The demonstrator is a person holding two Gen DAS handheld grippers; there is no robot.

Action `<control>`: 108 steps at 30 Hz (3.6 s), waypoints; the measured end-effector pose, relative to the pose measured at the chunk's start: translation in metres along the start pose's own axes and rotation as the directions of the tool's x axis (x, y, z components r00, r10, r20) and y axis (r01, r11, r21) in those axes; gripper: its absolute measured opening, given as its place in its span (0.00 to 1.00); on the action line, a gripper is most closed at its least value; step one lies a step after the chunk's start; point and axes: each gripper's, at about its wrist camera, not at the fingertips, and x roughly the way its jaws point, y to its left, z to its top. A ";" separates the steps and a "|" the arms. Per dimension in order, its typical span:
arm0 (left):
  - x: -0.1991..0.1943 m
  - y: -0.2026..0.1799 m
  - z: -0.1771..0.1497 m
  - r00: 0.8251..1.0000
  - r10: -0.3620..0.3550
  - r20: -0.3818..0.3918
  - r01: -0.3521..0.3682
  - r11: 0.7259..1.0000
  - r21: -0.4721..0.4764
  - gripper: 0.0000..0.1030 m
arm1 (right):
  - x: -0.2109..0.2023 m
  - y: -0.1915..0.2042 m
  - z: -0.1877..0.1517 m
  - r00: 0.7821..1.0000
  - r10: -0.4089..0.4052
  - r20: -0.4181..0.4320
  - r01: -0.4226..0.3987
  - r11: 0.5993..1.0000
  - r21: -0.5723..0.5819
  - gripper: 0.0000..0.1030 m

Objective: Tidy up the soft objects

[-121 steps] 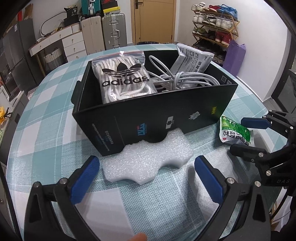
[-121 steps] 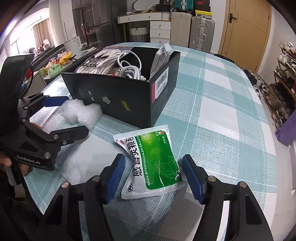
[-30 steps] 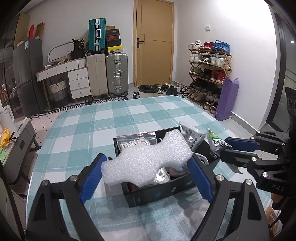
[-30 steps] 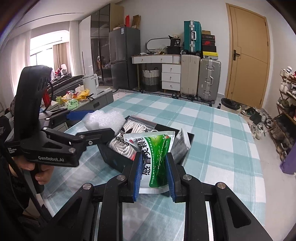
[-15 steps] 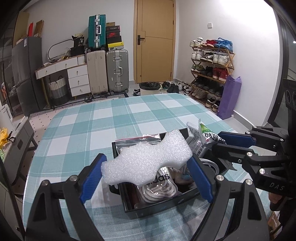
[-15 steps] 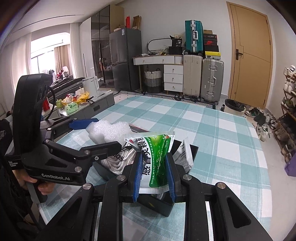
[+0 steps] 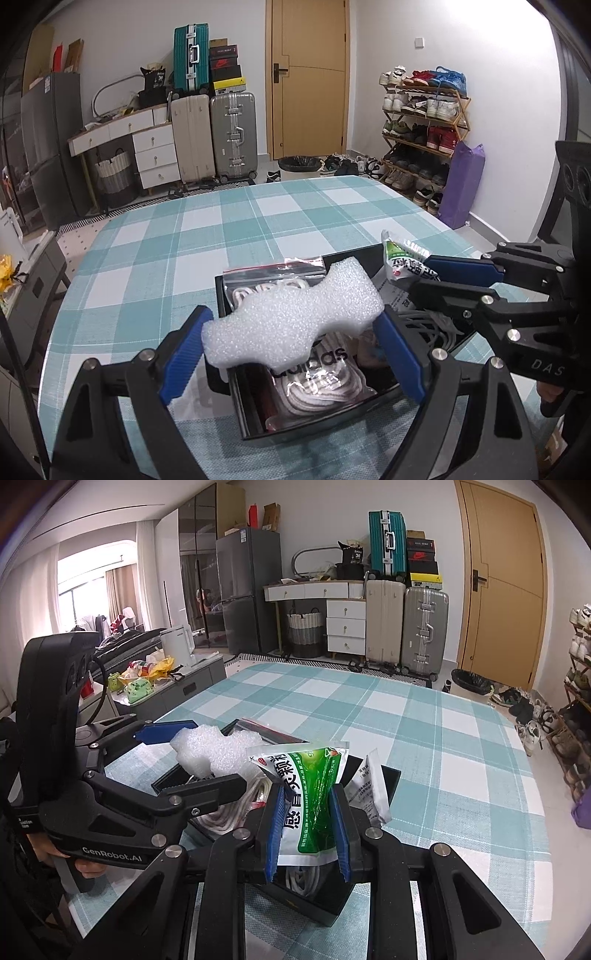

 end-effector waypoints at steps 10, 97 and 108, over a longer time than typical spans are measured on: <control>0.005 -0.001 0.000 1.000 0.009 -0.007 -0.009 1.000 0.012 0.86 | 0.014 -0.007 -0.001 0.999 -0.028 -0.023 0.028 1.000 -0.002 0.24; -0.055 0.017 -0.057 0.983 0.096 0.157 -0.082 0.992 -0.094 1.00 | -0.047 0.025 -0.059 0.972 -0.075 0.225 0.069 0.997 0.035 1.00; -0.055 0.017 -0.057 0.982 0.098 0.163 -0.082 0.992 -0.099 1.00 | -0.048 0.026 -0.059 0.971 -0.076 0.228 0.070 0.997 0.034 1.00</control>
